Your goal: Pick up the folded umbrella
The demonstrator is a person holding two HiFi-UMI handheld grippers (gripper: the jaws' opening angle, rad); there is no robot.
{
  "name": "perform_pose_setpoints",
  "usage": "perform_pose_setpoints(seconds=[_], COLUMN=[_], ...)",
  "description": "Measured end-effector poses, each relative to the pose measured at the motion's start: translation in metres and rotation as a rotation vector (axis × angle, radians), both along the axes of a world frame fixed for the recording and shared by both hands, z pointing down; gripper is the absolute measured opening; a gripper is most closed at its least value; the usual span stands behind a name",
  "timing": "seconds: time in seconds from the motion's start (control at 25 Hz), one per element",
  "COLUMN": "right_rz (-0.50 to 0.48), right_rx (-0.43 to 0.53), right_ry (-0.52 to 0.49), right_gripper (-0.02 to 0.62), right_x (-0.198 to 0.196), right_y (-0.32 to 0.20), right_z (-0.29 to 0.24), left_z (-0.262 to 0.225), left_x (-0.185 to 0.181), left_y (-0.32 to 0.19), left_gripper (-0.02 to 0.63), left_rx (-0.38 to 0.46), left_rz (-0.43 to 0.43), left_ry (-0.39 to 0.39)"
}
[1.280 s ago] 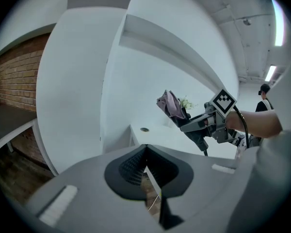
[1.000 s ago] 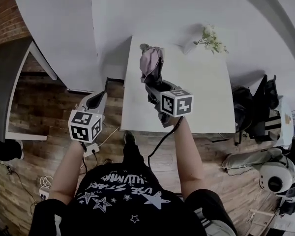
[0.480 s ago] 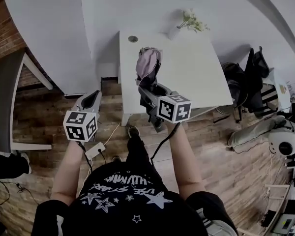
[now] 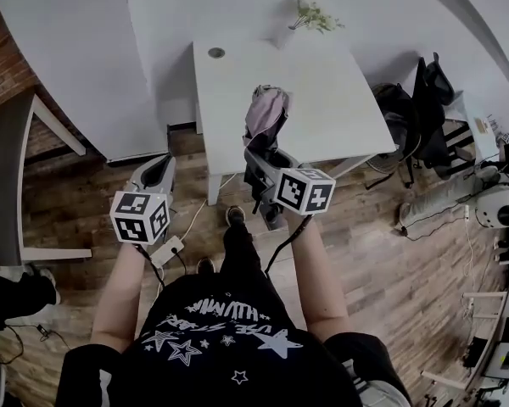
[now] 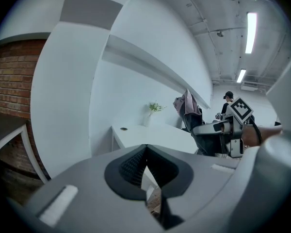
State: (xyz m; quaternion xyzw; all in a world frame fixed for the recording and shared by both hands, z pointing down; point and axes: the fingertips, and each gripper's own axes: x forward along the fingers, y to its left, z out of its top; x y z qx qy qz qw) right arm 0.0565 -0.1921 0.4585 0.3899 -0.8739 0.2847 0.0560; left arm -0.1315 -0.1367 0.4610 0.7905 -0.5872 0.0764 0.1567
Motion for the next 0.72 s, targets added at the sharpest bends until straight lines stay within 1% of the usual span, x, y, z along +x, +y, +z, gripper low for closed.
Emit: perform_pose_setpoints(seconds=[0.2, 0.36, 0.52, 0.72], right_rz=[0.036, 0.02, 0.025, -0.011], right_rx=[-0.014, -0.038, -0.041, -0.042], right_ry=[-0.012, -0.018, -0.016, 0.0], right_gripper=[0.233, 0.233, 0.233, 0.233], right_x=[0.019, 0.019, 0.02, 0.007], right_y=[0.02, 0.03, 0.032, 0.035], right_z=[0.007, 0.016, 0.019, 0.022], left_z=[0.008, 0.01, 0.011, 0.011], left_x=[0.016, 0.018, 0.024, 0.017], left_y=[0.009, 0.012, 0.012, 0.012], left_gripper=[0.003, 0.003, 0.003, 0.003], left_rx=[-0.011, -0.019, -0.015, -0.012], left_rz=[0.038, 0.051, 0.069, 0.061], left_ry=[0.006, 0.0, -0.009, -0.023])
